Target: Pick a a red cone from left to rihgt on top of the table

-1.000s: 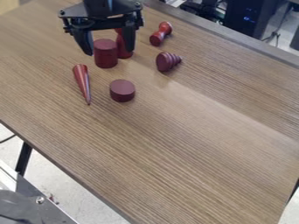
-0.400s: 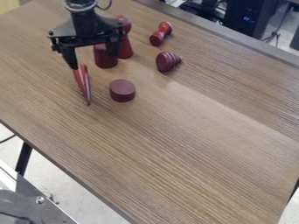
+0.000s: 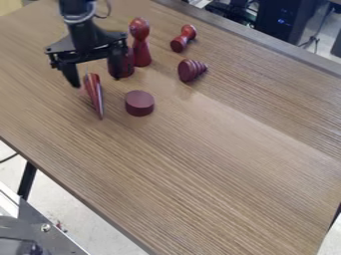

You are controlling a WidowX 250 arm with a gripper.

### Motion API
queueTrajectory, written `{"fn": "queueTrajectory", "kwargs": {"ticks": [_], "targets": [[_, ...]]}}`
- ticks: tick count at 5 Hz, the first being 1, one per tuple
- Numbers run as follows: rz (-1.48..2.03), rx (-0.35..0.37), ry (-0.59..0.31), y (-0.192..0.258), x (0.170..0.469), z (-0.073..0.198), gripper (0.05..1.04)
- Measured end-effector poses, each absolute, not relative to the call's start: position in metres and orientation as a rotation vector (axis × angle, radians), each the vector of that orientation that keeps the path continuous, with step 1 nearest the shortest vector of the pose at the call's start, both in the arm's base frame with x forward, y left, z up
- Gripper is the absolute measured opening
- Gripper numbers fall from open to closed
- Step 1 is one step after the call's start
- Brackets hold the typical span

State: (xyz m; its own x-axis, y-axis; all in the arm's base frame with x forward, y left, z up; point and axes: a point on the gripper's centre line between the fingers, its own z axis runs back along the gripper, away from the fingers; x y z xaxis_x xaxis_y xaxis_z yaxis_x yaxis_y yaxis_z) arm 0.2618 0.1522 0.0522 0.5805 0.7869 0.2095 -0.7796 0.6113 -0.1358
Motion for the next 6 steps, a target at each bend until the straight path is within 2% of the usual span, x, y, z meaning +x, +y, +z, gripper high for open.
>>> {"fn": "queueTrajectory", "kwargs": {"ticks": [2,4,5,6], "targets": [[0.924,-0.006,-0.177,0.165,0.256,0.037,0.984],[0.918,-0.009,-0.177,0.163,0.261,0.033,0.984],[0.926,-0.023,-0.196,0.164,0.265,0.031,0.946],[0.931,-0.020,-0.207,0.167,0.266,0.028,0.660]]}}
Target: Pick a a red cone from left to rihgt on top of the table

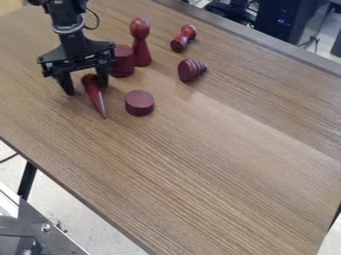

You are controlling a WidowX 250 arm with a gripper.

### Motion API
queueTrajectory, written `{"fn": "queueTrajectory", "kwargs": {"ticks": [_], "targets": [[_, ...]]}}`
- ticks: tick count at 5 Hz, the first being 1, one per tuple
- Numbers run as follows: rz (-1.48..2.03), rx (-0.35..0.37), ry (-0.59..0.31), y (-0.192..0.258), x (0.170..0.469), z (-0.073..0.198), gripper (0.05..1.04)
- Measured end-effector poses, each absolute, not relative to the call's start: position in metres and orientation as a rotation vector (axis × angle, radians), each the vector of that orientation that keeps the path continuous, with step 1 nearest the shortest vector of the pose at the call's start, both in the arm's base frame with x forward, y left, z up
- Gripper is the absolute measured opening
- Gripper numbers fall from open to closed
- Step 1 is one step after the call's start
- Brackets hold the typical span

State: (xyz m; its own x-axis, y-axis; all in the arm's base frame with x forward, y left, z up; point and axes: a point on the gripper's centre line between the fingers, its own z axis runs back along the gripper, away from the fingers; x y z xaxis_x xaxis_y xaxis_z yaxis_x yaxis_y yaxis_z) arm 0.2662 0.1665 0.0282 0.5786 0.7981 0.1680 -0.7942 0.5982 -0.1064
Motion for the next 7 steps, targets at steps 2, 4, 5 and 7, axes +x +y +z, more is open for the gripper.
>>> {"fn": "queueTrajectory", "kwargs": {"ticks": [2,4,5,7], "targets": [[0.936,-0.013,-0.191,0.167,0.268,0.025,0.438],[0.793,-0.011,-0.244,0.134,0.251,0.067,0.438],[0.677,0.010,-0.293,0.110,0.250,0.104,0.438],[0.332,0.038,-0.275,0.031,0.285,0.156,0.438]]}}
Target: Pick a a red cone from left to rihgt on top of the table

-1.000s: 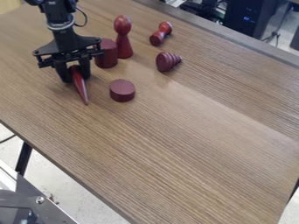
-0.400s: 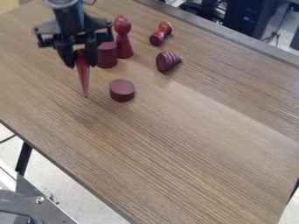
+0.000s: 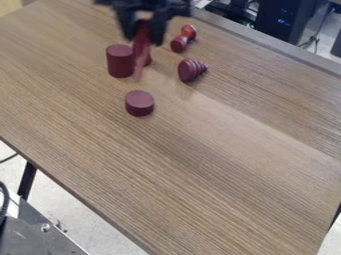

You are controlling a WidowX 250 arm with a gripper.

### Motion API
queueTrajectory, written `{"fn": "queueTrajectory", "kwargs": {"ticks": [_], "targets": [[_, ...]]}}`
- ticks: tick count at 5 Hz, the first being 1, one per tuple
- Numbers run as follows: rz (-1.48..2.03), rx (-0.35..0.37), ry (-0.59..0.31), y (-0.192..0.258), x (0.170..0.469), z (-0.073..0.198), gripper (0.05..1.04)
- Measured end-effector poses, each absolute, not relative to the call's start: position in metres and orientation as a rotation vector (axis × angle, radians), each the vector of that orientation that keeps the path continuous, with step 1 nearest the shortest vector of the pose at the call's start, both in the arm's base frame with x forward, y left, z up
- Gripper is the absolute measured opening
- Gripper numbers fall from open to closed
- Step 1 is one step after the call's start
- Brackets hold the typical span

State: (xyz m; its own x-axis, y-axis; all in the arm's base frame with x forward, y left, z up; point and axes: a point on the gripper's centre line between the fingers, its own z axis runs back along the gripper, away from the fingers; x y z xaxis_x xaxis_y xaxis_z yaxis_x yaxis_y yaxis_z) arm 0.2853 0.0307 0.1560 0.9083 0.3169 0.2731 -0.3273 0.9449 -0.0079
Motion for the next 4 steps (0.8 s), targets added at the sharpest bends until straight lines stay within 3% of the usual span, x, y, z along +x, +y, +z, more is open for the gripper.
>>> {"fn": "queueTrajectory", "kwargs": {"ticks": [1,4], "targets": [[0.157,-0.016,-0.304,-0.003,0.298,0.153,0.438],[-0.101,-0.184,-0.277,-0.053,0.321,0.098,0.438]]}}
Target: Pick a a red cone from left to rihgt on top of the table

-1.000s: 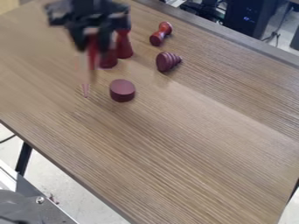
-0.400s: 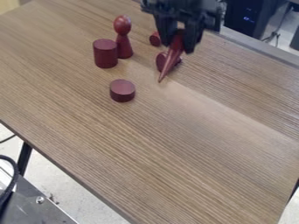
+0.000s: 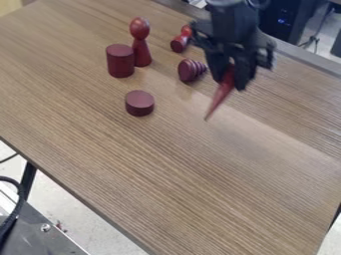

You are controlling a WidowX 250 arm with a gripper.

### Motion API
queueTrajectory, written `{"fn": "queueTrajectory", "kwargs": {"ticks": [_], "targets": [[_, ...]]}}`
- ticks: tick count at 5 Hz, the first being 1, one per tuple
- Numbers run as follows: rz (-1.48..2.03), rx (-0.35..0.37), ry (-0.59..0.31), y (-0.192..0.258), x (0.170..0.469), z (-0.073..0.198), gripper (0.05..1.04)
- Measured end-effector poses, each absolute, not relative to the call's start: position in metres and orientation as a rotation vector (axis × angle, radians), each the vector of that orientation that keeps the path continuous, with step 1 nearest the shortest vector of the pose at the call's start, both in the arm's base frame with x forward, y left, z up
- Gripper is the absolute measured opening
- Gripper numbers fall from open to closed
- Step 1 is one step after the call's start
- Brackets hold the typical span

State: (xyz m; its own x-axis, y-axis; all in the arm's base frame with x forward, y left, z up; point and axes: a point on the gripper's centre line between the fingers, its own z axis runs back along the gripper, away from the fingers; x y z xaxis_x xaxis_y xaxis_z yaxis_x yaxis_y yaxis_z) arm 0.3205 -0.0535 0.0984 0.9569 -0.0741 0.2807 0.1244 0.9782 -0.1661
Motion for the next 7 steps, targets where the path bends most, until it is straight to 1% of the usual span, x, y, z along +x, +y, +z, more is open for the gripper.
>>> {"fn": "queueTrajectory", "kwargs": {"ticks": [1,2,3,4,5,6,7], "targets": [[-0.166,-0.253,-0.260,-0.074,0.321,0.075,0.438],[-0.253,-0.297,-0.282,-0.095,0.323,0.067,0.438],[-0.286,-0.264,-0.277,-0.100,0.322,0.062,0.438],[-0.213,-0.163,-0.213,-0.087,0.306,0.045,0.438],[-0.179,-0.170,-0.194,-0.081,0.294,0.032,0.438],[-0.119,-0.225,-0.221,-0.071,0.287,0.024,0.437],[-0.105,-0.226,-0.242,-0.069,0.288,0.025,0.437]]}}
